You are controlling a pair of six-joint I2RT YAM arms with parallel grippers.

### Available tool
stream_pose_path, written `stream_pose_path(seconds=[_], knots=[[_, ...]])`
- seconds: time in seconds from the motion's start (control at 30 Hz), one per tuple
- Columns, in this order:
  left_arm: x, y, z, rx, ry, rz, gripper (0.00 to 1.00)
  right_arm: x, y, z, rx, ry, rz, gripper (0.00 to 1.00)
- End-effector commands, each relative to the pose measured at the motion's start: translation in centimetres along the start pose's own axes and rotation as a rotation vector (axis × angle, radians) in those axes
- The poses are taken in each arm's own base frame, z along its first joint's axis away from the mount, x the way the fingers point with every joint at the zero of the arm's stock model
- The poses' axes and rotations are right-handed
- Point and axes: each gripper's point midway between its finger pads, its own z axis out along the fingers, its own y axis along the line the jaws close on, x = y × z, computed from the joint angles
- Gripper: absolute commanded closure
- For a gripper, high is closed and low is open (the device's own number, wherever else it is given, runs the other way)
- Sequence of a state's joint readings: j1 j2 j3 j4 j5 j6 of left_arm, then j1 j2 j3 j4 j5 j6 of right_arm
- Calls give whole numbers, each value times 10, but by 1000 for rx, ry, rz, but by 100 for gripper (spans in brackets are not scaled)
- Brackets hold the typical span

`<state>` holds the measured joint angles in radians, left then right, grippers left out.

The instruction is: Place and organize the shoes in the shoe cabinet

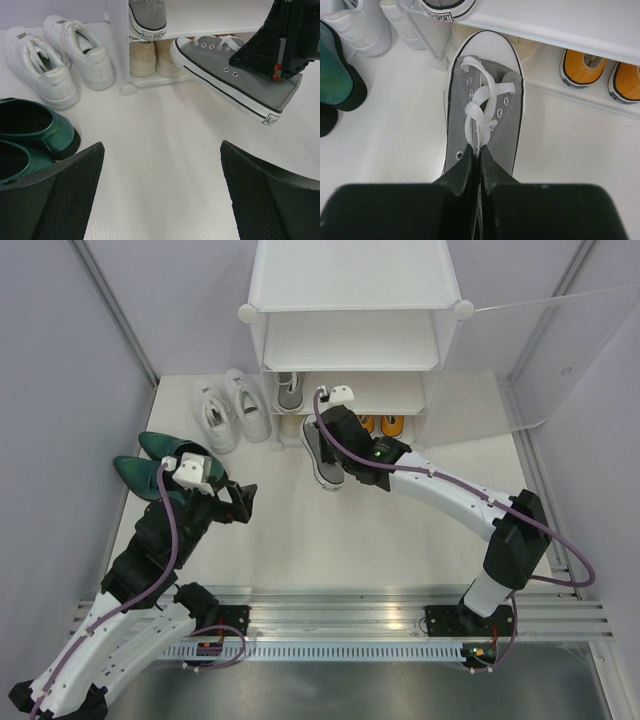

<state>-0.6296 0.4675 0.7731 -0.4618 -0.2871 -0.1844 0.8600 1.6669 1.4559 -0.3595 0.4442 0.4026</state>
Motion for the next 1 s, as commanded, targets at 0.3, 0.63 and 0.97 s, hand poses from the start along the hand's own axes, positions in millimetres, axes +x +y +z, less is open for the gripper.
stream_pose_path(seconds=[0.3, 0.63, 0.97], knots=[[-13, -4, 0, 22, -35, 29, 0, -102, -17, -44, -22, -245, 89, 99], [-14, -3, 1, 18, -38, 28, 0, -103, -22, -53, -72, -241, 118, 99], [-15, -2, 0, 16, -40, 27, 0, -132, -33, -47, -51, -315, 133, 99]])
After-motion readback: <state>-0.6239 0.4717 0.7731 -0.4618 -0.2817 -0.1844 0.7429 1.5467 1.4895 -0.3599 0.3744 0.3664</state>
